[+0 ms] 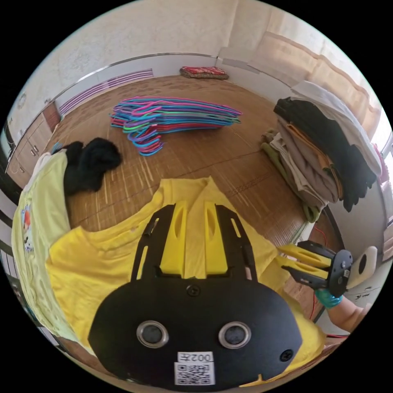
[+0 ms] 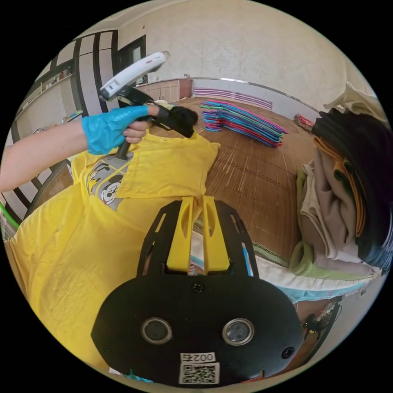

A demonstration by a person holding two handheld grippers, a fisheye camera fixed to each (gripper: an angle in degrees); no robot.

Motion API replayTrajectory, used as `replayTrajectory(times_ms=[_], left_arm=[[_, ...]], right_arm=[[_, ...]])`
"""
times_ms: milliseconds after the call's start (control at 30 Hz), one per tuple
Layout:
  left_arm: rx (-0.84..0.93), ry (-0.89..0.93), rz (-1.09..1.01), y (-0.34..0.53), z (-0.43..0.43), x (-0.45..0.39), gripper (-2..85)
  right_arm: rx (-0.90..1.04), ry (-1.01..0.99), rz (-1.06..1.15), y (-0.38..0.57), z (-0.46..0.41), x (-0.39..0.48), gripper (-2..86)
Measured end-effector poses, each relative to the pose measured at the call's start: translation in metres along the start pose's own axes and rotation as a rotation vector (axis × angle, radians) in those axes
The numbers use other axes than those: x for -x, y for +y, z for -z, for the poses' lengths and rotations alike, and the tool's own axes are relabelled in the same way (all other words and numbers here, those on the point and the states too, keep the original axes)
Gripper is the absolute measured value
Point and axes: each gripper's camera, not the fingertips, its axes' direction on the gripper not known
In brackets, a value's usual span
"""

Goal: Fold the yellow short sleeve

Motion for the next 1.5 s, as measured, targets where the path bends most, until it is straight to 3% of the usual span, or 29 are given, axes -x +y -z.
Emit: replayTrajectory(times_ms=[300, 700, 800, 933, 1133, 1500], left_arm=[[0.061, -0.054, -0.092, -0.04, -0.064, -0.034, 2.6], [0.053, -0.115, -0.203, -0.085, -0.086, -0.082, -0.8], [0.081, -0.121, -0.2, -0.087, -0.103, -0.085, -0.8], [0.07, -0.085, -0.176, -0.087, -0.102, -0.08, 0.6], [0.065, -0.069, -0.133, -0.083, -0.097, -0.063, 2.5], [0.049, -0.102, -0.181, -0.078, -0.115, -0.054, -0.9]], right_arm=[[-0.003, 0.014, 0.046, -0.001, 0.0, 0.003, 3.1], [0.026, 0.066, -0.077, 0.001, -0.006, -0.017, -0.5], [0.063, 0.158, -0.076, 0.003, -0.008, -0.024, -0.5], [0.017, 0.011, -0.052, 0.008, 0.004, -0.038, 1.5], [0.036, -0.01, 0.039, 0.001, -0.003, -0.034, 7.1], [0.044, 0.076, 0.027, 0.005, -0.007, -0.037, -0.2]])
